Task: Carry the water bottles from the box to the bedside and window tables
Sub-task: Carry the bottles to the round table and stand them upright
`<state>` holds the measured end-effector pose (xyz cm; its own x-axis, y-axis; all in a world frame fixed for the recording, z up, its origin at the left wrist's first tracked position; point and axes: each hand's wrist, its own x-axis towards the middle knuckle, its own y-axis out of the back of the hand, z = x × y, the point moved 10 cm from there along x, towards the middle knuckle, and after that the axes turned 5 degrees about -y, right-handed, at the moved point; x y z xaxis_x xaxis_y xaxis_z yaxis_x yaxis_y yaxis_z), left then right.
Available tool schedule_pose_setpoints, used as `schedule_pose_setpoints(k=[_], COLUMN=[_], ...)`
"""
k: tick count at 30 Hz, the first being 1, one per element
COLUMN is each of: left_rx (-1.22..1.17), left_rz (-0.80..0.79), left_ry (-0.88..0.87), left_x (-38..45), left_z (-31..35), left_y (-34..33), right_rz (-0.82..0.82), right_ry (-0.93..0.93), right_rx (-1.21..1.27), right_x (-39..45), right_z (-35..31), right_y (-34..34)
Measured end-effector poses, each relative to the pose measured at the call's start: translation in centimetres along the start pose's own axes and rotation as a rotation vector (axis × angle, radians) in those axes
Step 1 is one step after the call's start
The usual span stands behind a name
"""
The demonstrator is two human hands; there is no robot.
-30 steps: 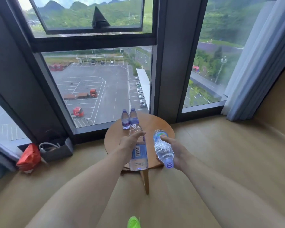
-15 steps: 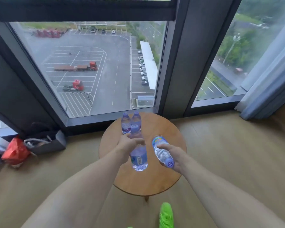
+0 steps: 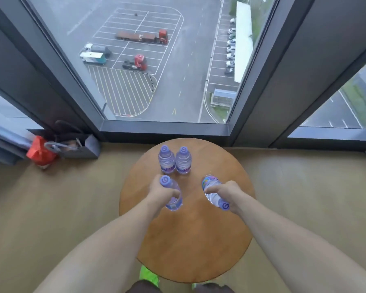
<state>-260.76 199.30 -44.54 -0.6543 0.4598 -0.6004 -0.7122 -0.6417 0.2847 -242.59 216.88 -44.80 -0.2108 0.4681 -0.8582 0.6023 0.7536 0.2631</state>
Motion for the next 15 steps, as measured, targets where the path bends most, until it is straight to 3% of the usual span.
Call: schedule_pose_setpoints(k=[5, 12, 15], left_rx=[0.080, 0.229, 0.248], left_rz=[0.028, -0.023, -0.056], left_ry=[0.023, -0.019, -0.027], left_x=[3.4, 7.6, 8.2], left_z=[-0.9, -0.2, -0.4], left_y=[0.0, 0.5, 0.3], right_rz=[0.059, 0.212, 0.232], right_ry=[-0.050, 0.022, 0.154], right_rx=[-0.224, -0.415, -0.567], right_x=[3.7, 7.6, 7.3], right_z=[-1.5, -5.2, -6.8], right_y=[-0.1, -0.7, -1.7])
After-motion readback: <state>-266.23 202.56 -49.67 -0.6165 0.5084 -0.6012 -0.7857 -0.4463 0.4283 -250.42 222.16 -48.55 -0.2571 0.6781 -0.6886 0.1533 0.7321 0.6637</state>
